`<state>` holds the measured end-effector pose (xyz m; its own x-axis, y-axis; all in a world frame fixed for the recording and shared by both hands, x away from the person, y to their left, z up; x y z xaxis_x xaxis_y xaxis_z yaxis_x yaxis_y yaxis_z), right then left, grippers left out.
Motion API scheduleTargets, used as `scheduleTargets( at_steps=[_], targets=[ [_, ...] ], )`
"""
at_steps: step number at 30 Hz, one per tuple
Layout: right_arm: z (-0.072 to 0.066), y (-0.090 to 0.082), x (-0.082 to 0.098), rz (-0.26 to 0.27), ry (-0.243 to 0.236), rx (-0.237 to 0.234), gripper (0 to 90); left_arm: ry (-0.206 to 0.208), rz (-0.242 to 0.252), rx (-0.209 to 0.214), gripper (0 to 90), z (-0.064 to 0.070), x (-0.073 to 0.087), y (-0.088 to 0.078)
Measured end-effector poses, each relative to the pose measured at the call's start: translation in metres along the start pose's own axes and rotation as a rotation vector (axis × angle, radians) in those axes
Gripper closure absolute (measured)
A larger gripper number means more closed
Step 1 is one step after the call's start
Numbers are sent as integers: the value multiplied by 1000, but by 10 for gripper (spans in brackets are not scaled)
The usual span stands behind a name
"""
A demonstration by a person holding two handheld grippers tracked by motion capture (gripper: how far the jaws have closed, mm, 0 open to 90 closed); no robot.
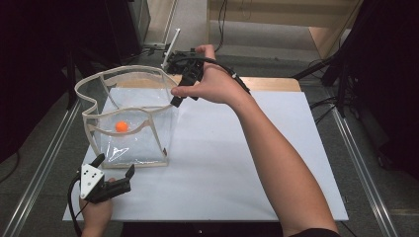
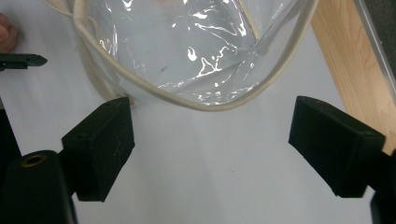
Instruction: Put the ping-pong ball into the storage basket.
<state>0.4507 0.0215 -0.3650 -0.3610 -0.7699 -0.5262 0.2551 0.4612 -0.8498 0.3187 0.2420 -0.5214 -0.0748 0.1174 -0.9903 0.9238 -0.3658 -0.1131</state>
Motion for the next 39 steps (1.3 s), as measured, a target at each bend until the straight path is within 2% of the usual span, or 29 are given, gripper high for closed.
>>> scheduleTargets(
  at_steps=[6, 14, 18, 25, 28, 39],
  targets=[
    [-3, -2, 10, 13, 20, -17, 103, 1, 1, -1, 0, 0, 0, 0],
    [-8, 2, 25, 10, 15, -34, 91, 0, 3, -2, 0, 0, 0, 1],
    [-10, 5, 33, 1, 21, -47, 13, -1, 3, -1, 0, 1, 0, 1],
    [-14, 10, 47, -6, 23, -36, 0, -1, 3, -1, 0, 0, 0, 1],
    [-15, 12, 54, -12, 20, -14, 0, -2, 3, 0, 0, 1, 0, 1],
    [-21, 19, 75, -15, 21, -33, 0, -1, 0, -1, 0, 1, 0, 1]
  ],
)
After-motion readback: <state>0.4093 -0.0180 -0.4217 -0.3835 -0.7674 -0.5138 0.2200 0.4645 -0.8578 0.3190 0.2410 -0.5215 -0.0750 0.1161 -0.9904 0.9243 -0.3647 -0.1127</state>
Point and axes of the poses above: each handheld gripper's, and its own axes: y roughly forward along the jaws, x roughly out of its underside, z roughly to its right, the point moved 10 cm from there along y, roughly forward along the jaws, and after that the axes turned 10 degrees about z, right-handed, at the moved point
